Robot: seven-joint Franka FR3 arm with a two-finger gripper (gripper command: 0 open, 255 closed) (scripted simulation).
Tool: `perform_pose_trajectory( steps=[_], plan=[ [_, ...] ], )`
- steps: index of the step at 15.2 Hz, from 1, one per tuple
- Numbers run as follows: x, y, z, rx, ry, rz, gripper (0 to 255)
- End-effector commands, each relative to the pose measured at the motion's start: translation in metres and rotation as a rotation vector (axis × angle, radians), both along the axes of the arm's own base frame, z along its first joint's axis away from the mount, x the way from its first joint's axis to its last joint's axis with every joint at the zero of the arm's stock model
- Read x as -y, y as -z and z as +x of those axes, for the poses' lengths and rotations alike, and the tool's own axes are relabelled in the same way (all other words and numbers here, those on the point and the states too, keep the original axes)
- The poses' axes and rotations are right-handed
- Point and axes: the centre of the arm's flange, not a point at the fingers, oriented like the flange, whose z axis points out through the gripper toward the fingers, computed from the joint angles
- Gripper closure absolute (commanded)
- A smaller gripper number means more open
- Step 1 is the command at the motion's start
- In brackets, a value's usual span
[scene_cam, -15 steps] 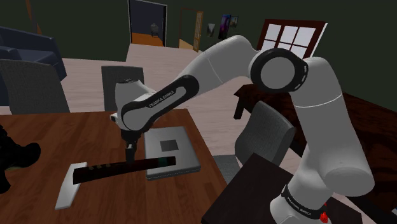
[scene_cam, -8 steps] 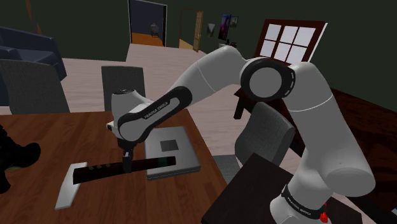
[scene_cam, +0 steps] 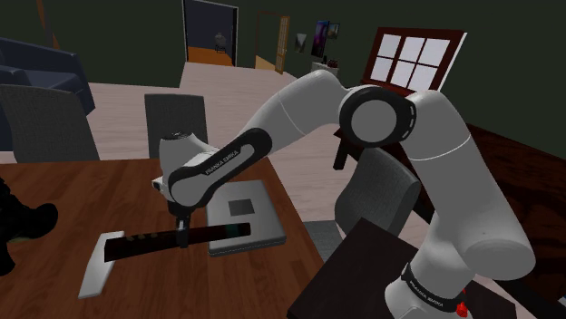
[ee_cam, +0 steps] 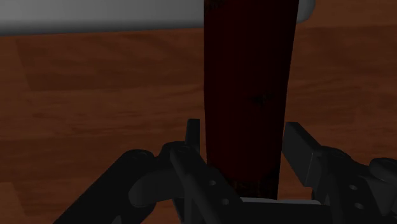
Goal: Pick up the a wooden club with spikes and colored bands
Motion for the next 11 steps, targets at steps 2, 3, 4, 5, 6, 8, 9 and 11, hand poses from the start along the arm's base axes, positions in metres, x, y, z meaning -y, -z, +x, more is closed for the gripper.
perform_pose_trajectory(
  steps=[2, 3, 4, 5, 6, 8, 9, 11],
  plan=[
    [0.0, 0.001, 0.0, -0.001, 0.001, 0.0, 255],
    [0.0, 0.001, 0.0, -0.001, 0.001, 0.0, 255],
    [0.0, 0.001, 0.0, -0.001, 0.001, 0.0, 255],
    [0.0, 0.001, 0.0, -0.001, 0.001, 0.0, 255],
    [0.0, -0.005, 0.0, -0.001, 0.001, 0.0, 255],
    [0.0, -0.015, 0.0, -0.001, 0.001, 0.0, 255],
    [0.0, -0.021, 0.0, -0.001, 0.001, 0.0, 255],
    [0.0, -0.031, 0.0, -0.001, 0.001, 0.0, 255]
  ],
)
